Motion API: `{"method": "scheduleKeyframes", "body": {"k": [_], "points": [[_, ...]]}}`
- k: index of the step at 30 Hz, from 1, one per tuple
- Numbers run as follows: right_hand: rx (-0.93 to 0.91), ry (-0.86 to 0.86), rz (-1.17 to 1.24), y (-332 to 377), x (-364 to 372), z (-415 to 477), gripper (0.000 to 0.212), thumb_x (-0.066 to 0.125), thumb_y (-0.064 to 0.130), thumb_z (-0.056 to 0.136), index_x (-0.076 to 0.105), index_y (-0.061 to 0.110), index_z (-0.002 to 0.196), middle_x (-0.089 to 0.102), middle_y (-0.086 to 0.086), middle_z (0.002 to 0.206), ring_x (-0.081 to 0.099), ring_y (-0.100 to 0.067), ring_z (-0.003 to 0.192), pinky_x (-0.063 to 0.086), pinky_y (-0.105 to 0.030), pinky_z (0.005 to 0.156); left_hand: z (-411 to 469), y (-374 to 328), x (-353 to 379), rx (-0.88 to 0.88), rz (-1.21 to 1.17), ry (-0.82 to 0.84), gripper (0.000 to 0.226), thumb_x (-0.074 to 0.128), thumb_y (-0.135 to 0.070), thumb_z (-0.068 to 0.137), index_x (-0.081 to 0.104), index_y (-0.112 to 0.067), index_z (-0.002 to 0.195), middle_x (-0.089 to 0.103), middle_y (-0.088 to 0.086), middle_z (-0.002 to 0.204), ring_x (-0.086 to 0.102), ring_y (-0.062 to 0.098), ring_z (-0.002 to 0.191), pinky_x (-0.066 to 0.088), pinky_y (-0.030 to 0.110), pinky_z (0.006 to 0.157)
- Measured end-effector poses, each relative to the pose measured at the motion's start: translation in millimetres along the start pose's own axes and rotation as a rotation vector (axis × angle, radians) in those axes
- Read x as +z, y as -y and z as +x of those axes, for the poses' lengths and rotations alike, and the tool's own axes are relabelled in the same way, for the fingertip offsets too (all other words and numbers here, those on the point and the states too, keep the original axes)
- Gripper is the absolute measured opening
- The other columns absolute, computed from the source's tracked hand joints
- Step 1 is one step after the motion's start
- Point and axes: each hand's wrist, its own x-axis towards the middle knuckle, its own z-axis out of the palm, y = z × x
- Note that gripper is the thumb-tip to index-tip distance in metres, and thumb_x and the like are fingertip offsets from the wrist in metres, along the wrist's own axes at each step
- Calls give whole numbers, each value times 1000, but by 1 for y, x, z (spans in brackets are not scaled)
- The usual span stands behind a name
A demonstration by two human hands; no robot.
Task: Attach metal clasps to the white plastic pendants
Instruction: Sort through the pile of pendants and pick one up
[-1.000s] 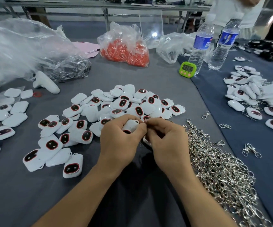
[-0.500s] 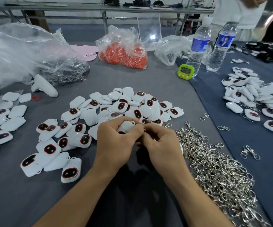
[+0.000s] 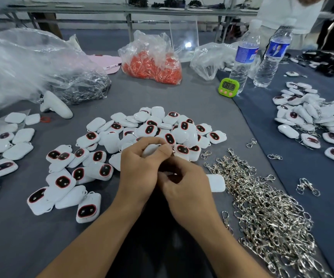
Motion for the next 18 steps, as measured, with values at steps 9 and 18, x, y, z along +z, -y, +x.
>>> {"method": "scheduleKeyframes", "body": {"k": [9, 18], "points": [[82, 5, 207, 0, -1, 3, 3, 70, 21, 94, 72, 23, 92, 74, 14, 80, 70, -5, 77, 60, -32, 69, -4, -4, 3, -43, -91, 141, 6, 71, -12, 71, 75, -15, 74, 73, 4, 81, 70, 23, 76, 59, 34, 69], [187, -148, 280, -6, -16, 10, 18, 67, 15, 69, 54, 21, 81, 56, -1, 60, 42, -18, 57, 35, -36, 54, 11, 5, -20, 81, 224, -89, 14, 80, -18, 77, 79, -32, 78, 75, -7, 72, 72, 10, 67, 55, 18, 60]]}}
